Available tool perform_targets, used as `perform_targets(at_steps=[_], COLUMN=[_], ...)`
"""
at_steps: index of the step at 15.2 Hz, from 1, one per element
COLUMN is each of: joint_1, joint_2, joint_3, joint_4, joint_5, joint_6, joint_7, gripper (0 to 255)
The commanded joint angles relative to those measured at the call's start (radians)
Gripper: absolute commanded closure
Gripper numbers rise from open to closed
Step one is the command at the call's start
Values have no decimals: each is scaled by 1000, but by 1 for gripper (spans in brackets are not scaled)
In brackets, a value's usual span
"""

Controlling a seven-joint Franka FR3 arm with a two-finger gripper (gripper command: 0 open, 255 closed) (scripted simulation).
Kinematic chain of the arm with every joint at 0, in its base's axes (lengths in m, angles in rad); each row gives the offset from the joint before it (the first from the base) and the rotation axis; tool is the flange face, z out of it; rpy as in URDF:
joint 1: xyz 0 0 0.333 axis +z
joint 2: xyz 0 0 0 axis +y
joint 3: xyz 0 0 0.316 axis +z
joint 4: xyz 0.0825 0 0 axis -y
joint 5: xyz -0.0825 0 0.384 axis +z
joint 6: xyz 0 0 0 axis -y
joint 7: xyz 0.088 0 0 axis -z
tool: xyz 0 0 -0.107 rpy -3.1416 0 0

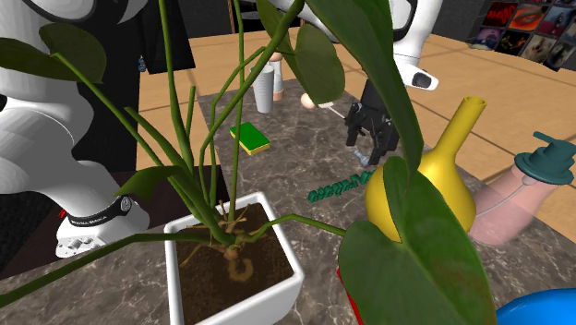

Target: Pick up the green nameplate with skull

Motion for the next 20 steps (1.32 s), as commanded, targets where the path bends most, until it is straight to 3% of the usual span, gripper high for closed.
perform_targets(at_steps=[1, 3, 4, 13, 20], joint_1=[1, 1, 1, 1, 3], joint_2=[7, 8, 9, 8, -8], joint_3=[0, 0, 0, 0, 1], joint_4=[-8, -8, -6, -8, 61], joint_5=[-1, -1, -1, -1, 2], joint_6=[15, 15, 15, 15, -68], joint_7=[5, 5, 4, 5, -12], gripper=[0, 0, 255, 255, 255])
